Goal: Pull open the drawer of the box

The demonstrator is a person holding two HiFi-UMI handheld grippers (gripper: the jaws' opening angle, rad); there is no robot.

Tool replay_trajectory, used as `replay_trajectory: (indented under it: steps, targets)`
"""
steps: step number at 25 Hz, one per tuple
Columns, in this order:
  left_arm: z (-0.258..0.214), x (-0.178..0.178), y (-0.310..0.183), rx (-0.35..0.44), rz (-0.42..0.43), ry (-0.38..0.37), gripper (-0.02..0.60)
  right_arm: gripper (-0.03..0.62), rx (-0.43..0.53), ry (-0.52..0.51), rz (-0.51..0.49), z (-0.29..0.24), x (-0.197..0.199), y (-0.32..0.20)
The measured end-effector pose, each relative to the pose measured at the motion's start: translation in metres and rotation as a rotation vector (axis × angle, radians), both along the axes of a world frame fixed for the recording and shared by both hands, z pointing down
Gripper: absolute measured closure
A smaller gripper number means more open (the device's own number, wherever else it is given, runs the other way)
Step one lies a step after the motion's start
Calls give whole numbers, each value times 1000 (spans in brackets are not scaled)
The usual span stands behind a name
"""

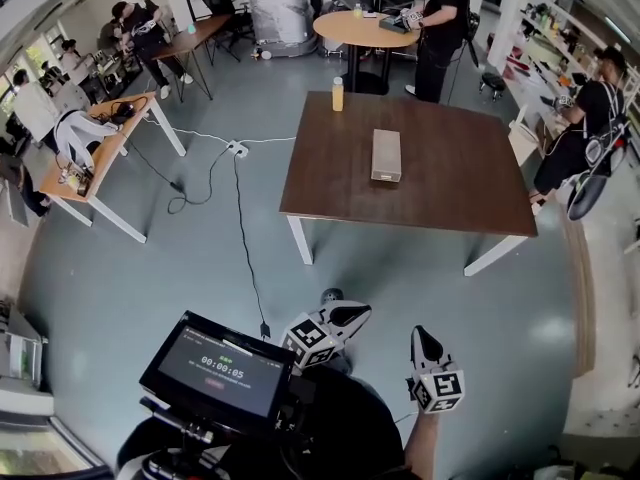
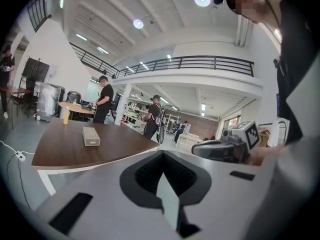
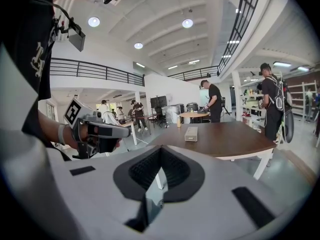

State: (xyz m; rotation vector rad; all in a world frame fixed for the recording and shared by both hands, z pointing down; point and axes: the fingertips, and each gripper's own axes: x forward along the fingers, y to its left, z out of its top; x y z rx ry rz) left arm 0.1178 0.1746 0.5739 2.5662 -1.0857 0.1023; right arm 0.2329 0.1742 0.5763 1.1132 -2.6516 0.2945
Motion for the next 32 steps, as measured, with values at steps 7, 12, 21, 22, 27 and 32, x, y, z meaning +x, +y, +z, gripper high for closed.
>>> replay_trajectory:
  steps: [7, 12, 21, 22, 27, 32]
  targets:
    - [6, 1, -16, -7, 5, 3, 577, 606, -9, 3, 3, 7, 0, -14]
    - [10, 1, -26, -16, 13, 6, 577, 606, -9, 11, 6, 7, -2, -23]
    - [14, 10, -48, -37, 47, 0, 577, 606, -47, 44, 27, 21, 8, -39]
    - [15, 10, -50, -38, 49, 1, 577, 606, -54, 47, 27, 22, 8, -40]
    - [19, 10, -62, -44, 52, 10, 577, 606, -68, 59, 21, 29, 6, -50]
    - [22, 16, -80, -53, 65, 17, 577, 606, -64, 75, 11, 29, 5, -72]
